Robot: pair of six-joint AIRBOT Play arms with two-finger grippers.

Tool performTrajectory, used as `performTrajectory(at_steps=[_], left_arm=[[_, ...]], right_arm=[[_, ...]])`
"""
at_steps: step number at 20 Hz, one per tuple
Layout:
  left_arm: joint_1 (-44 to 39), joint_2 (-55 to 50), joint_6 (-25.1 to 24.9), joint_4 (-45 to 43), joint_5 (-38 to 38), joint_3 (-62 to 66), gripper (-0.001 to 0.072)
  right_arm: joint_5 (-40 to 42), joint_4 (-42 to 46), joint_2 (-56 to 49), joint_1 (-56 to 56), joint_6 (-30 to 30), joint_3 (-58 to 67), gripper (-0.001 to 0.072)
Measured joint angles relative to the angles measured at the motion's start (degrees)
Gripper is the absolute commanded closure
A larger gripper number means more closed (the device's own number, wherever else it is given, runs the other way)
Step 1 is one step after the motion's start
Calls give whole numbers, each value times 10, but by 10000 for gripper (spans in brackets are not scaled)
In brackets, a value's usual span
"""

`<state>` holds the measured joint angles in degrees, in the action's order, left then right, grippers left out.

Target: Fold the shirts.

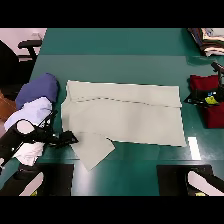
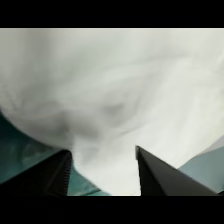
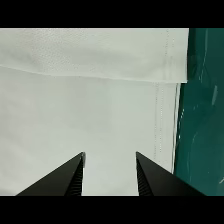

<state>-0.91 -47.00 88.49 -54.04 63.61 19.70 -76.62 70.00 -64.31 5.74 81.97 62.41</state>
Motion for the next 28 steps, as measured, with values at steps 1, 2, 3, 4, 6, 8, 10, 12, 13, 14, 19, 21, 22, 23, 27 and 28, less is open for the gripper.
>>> performTrajectory(at_steps=[1,2,3,4,6,8,10,12,13,14,19,21,22,23,27,28], left_arm=[[0,0,-3,1,-11,-4,680],[0,0,-6,7,-16,-6,680],[0,0,-13,23,-22,-7,681],[-1,1,-17,33,-22,-6,681],[0,1,-25,43,-13,1,682],[0,1,-29,42,5,15,682],[0,1,-32,31,22,32,682],[0,1,-34,21,31,48,682],[0,1,-35,19,35,56,682],[0,1,-37,16,36,62,682],[0,1,-43,10,42,77,682],[0,1,-44,9,45,80,683],[0,1,-44,7,51,82,683],[0,1,-44,5,58,86,683],[0,35,-38,-6,104,98,683],[0,53,-29,-12,117,100,683]], right_arm=[[0,0,0,0,0,0,334],[0,0,0,0,0,0,334],[-1,0,0,0,0,0,334],[-4,0,0,2,-1,0,334],[-18,2,1,14,-8,-5,334],[-44,3,1,43,-15,-27,333],[-67,6,1,90,-25,-69,323],[-82,7,0,147,-33,-125,323],[-85,7,-3,175,-37,-155,323],[-87,7,-7,199,-41,-184,324],[-75,-10,-43,229,-48,-273,425],[-68,-18,-55,207,-50,-280,603],[-63,-19,-56,191,-50,-279,668],[-56,-19,-54,176,-50,-276,692],[-71,11,2,127,-51,-257,692],[-85,25,25,121,-51,-251,693]])
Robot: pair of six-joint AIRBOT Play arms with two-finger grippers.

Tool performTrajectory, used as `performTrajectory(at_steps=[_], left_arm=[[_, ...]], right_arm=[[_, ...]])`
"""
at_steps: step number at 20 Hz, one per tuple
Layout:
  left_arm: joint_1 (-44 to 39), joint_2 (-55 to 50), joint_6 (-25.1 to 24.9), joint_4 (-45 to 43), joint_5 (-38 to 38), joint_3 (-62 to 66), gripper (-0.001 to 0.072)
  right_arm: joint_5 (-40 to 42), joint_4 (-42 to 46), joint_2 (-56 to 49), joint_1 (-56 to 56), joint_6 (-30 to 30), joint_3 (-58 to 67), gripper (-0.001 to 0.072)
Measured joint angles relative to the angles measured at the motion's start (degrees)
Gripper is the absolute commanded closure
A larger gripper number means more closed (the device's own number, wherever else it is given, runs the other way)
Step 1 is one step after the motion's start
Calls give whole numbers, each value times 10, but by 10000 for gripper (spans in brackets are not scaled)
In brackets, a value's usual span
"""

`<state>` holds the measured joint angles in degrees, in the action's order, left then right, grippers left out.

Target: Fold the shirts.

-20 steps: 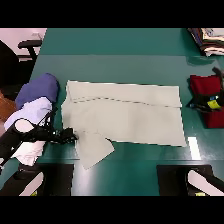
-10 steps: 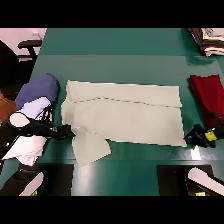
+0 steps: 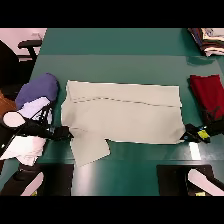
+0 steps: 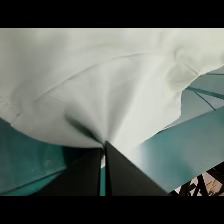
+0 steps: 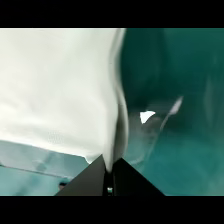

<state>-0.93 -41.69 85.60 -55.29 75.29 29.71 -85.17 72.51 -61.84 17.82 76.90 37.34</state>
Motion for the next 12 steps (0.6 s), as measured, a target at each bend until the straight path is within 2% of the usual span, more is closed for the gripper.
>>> performTrajectory(at_steps=[3,6,8,12], left_arm=[[0,58,37,-12,52,15,683],[0,78,53,-15,79,45,683],[0,66,49,-17,61,67,683],[0,-27,-2,-19,-20,122,681]], right_arm=[[-37,38,66,-10,6,26,693],[-49,54,93,-23,18,65,694],[-47,59,75,-45,22,101,693],[-7,62,-24,-94,36,203,693]])
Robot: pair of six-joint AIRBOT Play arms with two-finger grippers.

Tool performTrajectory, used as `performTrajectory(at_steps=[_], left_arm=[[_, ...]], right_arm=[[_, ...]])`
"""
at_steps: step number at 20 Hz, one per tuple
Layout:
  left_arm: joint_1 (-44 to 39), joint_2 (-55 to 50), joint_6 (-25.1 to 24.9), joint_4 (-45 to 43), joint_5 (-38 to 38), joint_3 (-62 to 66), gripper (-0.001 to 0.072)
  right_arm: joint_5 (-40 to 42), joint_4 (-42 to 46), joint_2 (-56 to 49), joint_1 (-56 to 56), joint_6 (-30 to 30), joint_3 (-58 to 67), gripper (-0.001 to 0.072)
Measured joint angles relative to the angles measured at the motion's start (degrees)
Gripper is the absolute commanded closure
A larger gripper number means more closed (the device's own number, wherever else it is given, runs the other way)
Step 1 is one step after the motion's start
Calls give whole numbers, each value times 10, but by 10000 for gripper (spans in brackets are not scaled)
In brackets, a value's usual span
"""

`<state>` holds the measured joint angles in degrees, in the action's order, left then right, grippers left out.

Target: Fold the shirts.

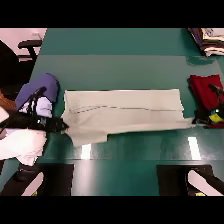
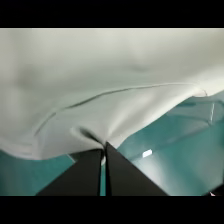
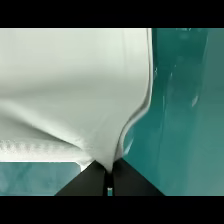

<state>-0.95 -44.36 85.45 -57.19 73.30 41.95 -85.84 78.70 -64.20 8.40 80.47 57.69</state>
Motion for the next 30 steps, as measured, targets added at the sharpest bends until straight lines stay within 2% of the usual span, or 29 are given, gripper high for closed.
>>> performTrajectory(at_steps=[4,8,9,10,11,12,13,17,18,19,24,28,30], left_arm=[[0,-158,-57,1,-95,91,679],[0,-300,-98,4,-148,185,679],[0,-324,-104,6,-159,204,673],[0,-344,-108,7,-167,220,453],[0,-358,-111,8,-174,236,253],[0,-369,-112,13,-182,249,286],[1,-376,-111,13,-183,259,286],[0,-390,-106,19,-156,297,298],[0,-391,-105,23,-148,302,509],[-2,-393,-104,24,-137,306,668],[-37,-395,-104,34,-122,313,682],[-97,-396,-83,36,-160,313,680],[-131,-402,-66,37,-192,313,680]], right_arm=[[23,2,-123,-34,7,125,693],[30,-22,-228,-50,10,235,691],[31,-33,-250,-51,10,257,651],[32,-46,-271,-52,11,279,426],[32,-57,-289,-53,11,299,300],[32,-70,-303,-53,11,314,293],[32,-86,-315,-53,8,327,243],[8,-126,-329,-31,-19,352,239],[0,-131,-329,-20,-23,354,197],[-10,-134,-329,-5,-27,355,167],[-31,-145,-329,70,-34,301,157],[0,-201,-338,111,-59,220,167],[17,-232,-348,114,-71,189,281]])
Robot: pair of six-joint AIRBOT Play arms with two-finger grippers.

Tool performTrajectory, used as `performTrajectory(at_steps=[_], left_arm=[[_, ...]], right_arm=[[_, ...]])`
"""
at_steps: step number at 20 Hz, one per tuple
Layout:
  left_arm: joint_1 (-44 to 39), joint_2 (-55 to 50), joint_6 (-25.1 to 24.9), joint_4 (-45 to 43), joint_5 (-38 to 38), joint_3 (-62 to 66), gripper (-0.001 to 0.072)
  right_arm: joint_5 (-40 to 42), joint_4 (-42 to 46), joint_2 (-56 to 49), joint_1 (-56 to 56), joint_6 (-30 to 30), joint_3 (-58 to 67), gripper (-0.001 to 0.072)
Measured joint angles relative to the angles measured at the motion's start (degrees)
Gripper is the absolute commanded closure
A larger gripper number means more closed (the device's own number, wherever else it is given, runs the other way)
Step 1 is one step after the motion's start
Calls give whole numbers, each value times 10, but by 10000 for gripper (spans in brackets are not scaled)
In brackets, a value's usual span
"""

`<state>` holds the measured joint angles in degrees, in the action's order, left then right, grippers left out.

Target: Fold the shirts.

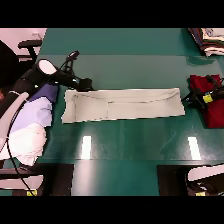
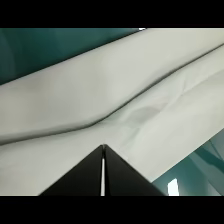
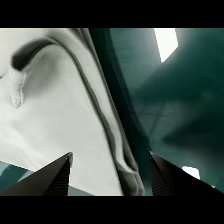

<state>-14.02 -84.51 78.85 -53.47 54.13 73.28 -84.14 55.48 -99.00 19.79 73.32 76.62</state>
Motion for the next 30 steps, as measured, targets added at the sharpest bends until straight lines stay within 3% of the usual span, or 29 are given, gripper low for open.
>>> performTrajectory(at_steps=[1,3,4,5,19,26,30], left_arm=[[-16,-6,8,0,-14,0,680],[-47,-23,22,3,-40,2,680],[-60,-32,26,6,-50,3,680],[-72,-44,30,11,-58,7,680],[-174,-237,47,29,-63,171,680],[-176,-254,52,28,-54,199,681],[-127,-198,52,-2,-6,230,680]], right_arm=[[4,-16,-5,-3,-6,-11,294],[18,-46,-15,-19,-24,-25,570],[26,-50,-18,-28,-32,-26,670],[33,-56,-20,-37,-37,-24,693],[10,-168,153,-197,-42,163,693],[18,-182,170,-317,-18,236,694],[43,-184,167,-388,-15,248,693]])
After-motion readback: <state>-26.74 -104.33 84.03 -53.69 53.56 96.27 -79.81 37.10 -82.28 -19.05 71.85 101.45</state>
